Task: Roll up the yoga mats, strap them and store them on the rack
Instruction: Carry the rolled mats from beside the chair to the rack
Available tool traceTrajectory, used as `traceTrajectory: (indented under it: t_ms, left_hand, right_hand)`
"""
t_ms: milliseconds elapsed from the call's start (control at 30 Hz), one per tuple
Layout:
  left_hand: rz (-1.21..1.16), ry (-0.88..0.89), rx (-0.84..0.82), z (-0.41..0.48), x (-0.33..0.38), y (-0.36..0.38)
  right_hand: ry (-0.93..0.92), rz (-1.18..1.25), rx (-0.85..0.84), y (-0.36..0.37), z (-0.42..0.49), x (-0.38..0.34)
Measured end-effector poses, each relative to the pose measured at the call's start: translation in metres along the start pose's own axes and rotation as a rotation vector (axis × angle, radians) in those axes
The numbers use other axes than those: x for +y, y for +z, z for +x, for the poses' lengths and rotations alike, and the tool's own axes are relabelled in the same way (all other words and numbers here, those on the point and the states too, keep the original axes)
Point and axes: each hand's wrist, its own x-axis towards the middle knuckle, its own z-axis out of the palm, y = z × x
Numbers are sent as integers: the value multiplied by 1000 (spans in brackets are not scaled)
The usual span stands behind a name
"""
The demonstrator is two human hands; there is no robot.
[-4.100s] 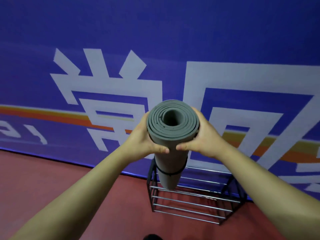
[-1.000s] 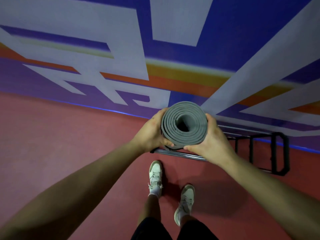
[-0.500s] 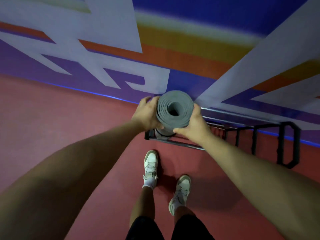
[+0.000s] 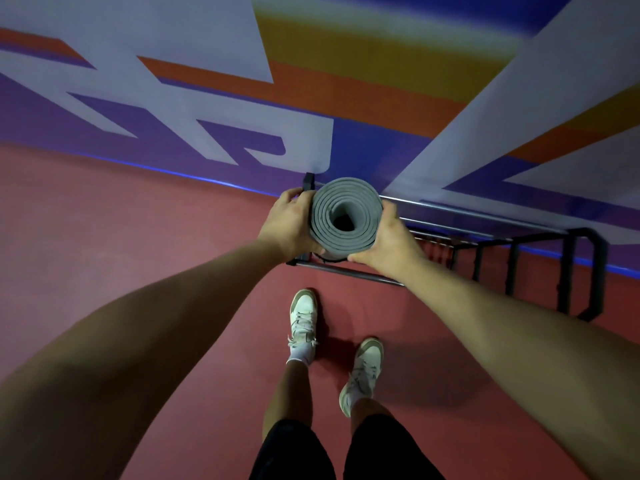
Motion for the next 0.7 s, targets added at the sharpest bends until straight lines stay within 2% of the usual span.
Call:
traceTrajectory:
  t_ms: [200, 467, 600, 700]
  left_hand:
    - [48, -10, 36, -1, -3, 4]
    - [48, 24, 112, -20, 6, 13]
    - [104, -41, -5, -43, 13, 6]
    - [115, -113, -15, -60, 25, -5]
  right_hand:
    - [19, 54, -36, 6, 4, 9]
    - [43, -78, -178, -9, 5, 3]
    - [19, -187, -208, -33, -15, -9]
    - [-25, -269, -194, -57, -36, -20]
